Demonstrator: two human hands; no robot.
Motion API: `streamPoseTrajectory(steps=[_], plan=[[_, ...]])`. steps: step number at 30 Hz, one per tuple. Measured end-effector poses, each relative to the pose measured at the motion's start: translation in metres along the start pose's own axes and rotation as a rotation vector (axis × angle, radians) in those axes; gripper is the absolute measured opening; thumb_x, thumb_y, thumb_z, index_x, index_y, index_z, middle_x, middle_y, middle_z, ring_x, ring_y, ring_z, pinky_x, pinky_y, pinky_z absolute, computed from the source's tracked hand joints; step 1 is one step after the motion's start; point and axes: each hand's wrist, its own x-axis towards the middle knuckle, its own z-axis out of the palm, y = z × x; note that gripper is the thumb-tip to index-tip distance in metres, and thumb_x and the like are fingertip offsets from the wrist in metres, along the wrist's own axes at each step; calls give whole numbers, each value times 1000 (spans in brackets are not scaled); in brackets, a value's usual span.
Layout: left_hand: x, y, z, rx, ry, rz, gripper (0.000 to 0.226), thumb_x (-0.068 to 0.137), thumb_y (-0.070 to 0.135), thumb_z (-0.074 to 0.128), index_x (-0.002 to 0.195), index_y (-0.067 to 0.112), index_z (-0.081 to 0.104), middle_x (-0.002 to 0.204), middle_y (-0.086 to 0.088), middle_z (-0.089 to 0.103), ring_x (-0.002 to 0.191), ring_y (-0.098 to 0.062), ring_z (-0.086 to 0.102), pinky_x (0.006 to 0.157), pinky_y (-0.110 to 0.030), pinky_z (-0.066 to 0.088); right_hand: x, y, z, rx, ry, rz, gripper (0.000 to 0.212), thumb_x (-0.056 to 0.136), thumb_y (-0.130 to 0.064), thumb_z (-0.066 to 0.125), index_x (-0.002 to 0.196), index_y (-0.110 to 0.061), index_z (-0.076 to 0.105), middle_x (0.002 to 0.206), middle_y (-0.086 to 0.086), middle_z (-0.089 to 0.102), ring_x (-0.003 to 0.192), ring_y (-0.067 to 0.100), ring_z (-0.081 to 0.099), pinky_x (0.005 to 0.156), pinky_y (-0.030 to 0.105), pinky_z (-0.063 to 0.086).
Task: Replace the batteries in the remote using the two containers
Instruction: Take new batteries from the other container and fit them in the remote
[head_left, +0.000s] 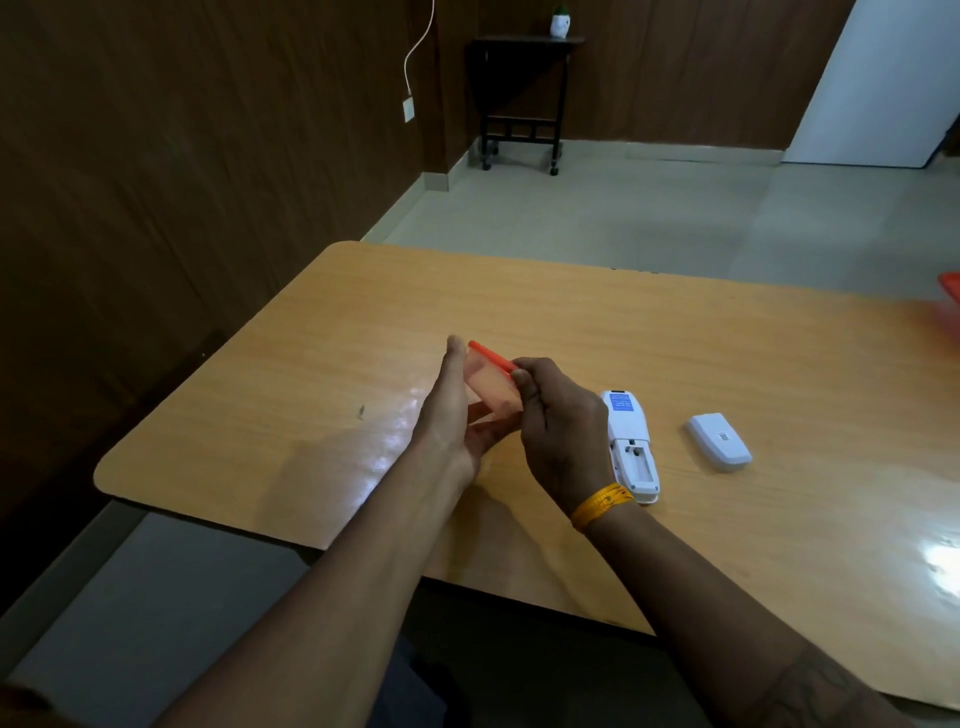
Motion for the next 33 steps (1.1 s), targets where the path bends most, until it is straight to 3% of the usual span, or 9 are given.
streamPoseTrajectory(steps=[4,9,13,17,20,22,25,28,33], plan=[[5,-1,-5,124,-109,59,55,86,55,79,120,14,66,125,-25,70,114,-42,71,90,-54,64,4,1,1,-11,20,1,18,106,-18,57,106,-10,73,75,4,74,60,20,64,55,26,41],[6,-1,-6,213,-104,99,51,84,41,85,124,14,69,122,-26,72,104,-42,75,72,-43,65,8,13,2,6,17,116,20,109,-24,53,104,-15,71,81,1,75,67,20,67,56,30,47],[9,2,-9,368,-57,152,36,89,30,76,121,16,68,125,-26,66,92,-48,77,54,-34,61,6,18,1,33,-19,191,22,111,-28,51,105,-17,69,79,-6,68,66,15,61,56,27,45],[13,12,-16,438,-14,133,35,86,32,73,117,15,70,117,-24,71,80,-41,80,80,-54,66,17,22,2,18,23,222,26,113,-34,48,112,-16,67,88,-3,70,73,20,66,61,42,57],[14,19,-21,553,38,158,28,90,33,68,110,15,73,103,-15,75,75,-28,78,66,-33,64,15,23,5,6,-70,166,22,111,-37,50,122,-21,61,102,3,76,85,25,70,69,42,59],[16,19,-24,587,85,183,26,92,28,64,110,13,74,101,-12,75,78,-26,75,61,-29,59,7,24,8,-24,-165,145,22,106,-29,58,127,-22,61,111,4,77,97,25,72,77,37,58],[23,19,-30,644,170,257,19,91,22,64,100,13,79,96,-12,76,77,-28,71,54,-29,54,1,26,10,-38,-201,152,16,103,-16,61,118,-19,67,98,1,78,87,24,72,72,30,51],[30,20,-37,836,274,398,13,84,21,69,80,16,80,81,-9,76,76,-30,71,61,-35,55,4,24,8,-41,-174,178,6,106,-26,61,110,-22,65,77,-6,69,66,16,59,56,22,40],[40,21,-51,1178,348,515,18,85,19,71,68,14,76,79,-3,77,80,-27,71,62,-28,49,19,32,9,29,-70,334,20,106,-29,60,94,-13,57,74,2,63,64,26,52,56,36,36]])
